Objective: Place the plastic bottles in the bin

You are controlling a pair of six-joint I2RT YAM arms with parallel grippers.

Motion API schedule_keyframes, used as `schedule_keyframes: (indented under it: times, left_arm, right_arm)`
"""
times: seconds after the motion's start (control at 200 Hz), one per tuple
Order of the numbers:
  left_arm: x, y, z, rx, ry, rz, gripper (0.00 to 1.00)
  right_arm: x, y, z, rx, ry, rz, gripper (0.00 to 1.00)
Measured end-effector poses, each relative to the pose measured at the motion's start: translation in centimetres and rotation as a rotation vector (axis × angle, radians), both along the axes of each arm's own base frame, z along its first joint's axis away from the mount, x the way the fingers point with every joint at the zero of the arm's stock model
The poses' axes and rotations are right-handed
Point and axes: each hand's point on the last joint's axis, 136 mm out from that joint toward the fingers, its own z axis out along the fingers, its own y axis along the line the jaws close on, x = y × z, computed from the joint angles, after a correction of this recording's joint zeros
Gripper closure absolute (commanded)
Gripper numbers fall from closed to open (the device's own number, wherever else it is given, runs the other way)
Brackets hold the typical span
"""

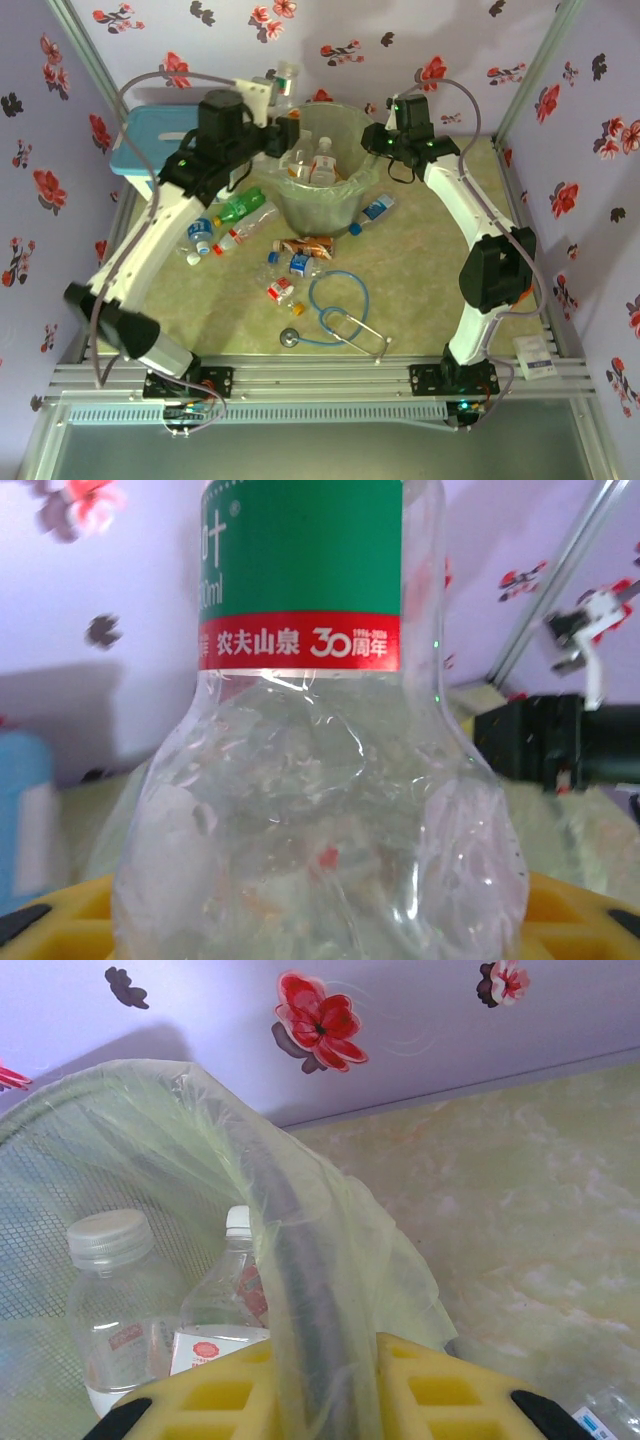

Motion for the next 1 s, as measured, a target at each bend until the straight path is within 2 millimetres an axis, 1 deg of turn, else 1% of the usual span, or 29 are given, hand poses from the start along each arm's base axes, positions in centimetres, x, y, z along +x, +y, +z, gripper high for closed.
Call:
schedule_keyframes:
  times: [0.085, 0.17, 0.27, 0.35, 0.425, 0.53, 0.58, 0.675, 0.805, 0.915, 1.0]
  left_arm:
    - [2.2, -2.2, -1.0, -0.035, 0.013, -0.003, 0.68]
    - [4.2, -3.6, -2.3, -0.079, 0.041, 0.005, 0.68]
    - [5.7, -5.0, -3.9, -0.126, 0.085, 0.017, 0.68]
    - [6.5, -6.2, -4.9, -0.150, 0.115, 0.019, 0.68]
    - [6.6, -7.2, -5.8, -0.161, 0.141, 0.013, 0.66]
    - [6.4, -8.4, -7.2, -0.161, 0.182, 0.005, 0.59]
    - [6.2, -8.8, -7.7, -0.155, 0.196, 0.000, 0.53]
    - [5.6, -9.2, -8.5, -0.135, 0.222, -0.007, 0.33]
    - [5.1, -9.5, -9.2, -0.101, 0.233, -0.008, 0.18]
    - [4.9, -9.4, -8.9, -0.079, 0.226, -0.012, 0.16]
    - [4.9, -9.3, -7.9, -0.076, 0.206, -0.011, 0.22]
  right_arm:
    - [-0.1, 0.0, 0.1, -0.005, -0.004, -0.005, 0.75]
    - [-0.3, 0.0, 0.2, -0.014, -0.008, -0.014, 0.75]
    - [-0.4, 0.2, 0.3, -0.019, -0.013, -0.015, 0.75]
    - [-0.5, 0.3, 0.3, -0.020, -0.014, -0.013, 0.75]
    - [-0.5, 0.3, 0.3, -0.022, -0.011, -0.014, 0.75]
    - [-0.5, 0.4, 0.2, -0.023, -0.011, -0.013, 0.75]
    - [-0.5, 0.4, 0.2, -0.023, -0.011, -0.013, 0.75]
    - [-0.5, 0.4, 0.2, -0.023, -0.010, -0.013, 0.75]
    - [-0.5, 0.4, 0.2, -0.023, -0.011, -0.013, 0.75]
    - [-0.5, 0.4, 0.2, -0.023, -0.011, -0.012, 0.75]
    - [-0.5, 0.4, 0.2, -0.023, -0.011, -0.012, 0.74]
